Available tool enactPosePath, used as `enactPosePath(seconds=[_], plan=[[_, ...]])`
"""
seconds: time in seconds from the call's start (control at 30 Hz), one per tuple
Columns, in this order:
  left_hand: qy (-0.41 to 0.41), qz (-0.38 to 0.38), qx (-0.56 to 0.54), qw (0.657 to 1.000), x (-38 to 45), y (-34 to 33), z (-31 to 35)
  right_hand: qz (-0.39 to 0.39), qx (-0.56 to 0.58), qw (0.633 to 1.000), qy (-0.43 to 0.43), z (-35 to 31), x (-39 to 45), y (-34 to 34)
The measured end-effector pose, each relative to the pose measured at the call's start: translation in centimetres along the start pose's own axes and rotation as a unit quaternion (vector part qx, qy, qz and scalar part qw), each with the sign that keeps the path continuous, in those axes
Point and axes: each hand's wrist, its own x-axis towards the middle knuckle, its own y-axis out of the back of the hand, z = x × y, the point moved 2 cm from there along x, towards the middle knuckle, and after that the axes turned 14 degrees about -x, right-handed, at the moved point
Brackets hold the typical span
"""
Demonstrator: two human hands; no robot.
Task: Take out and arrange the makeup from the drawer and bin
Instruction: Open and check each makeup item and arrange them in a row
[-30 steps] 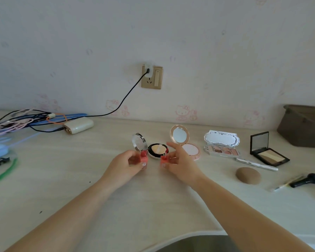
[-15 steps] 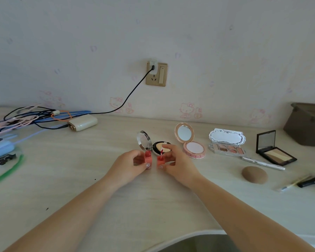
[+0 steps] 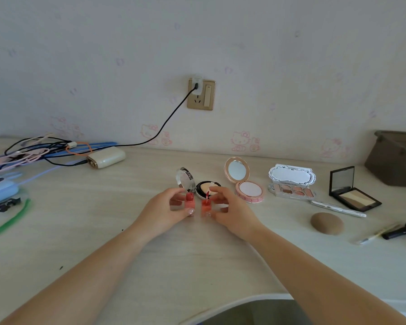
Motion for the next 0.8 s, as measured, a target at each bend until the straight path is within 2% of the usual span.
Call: enactPosePath(seconds=[0.07,0.2,0.3,0.53,0.73,0.8], plan=[[-0.016,0.030,0.002,0.999,-0.2,0.5,0.6,0.015,0.003,1.000,-0.005,-0.1,-0.4,0.4],[-0.117,0.107,0.009,0.987,-1.0,1.2,3.9,0.065,0.013,0.998,-0.006,-0.2,-1.3,2.0],[-0.165,0.117,-0.003,0.979,-1.7,0.5,7.1,0.094,0.018,0.995,-0.014,-0.2,-2.3,3.4],[-0.191,0.004,-0.008,0.982,-1.4,-7.3,10.9,0.161,0.008,0.987,-0.026,2.5,-5.7,8.6],[-0.191,-0.096,0.034,0.976,0.3,-16.0,11.9,0.242,-0.017,0.964,-0.112,9.6,-9.0,15.5],[-0.193,-0.116,0.062,0.972,1.1,-18.6,11.9,0.254,-0.066,0.954,-0.148,11.9,-9.8,17.8]])
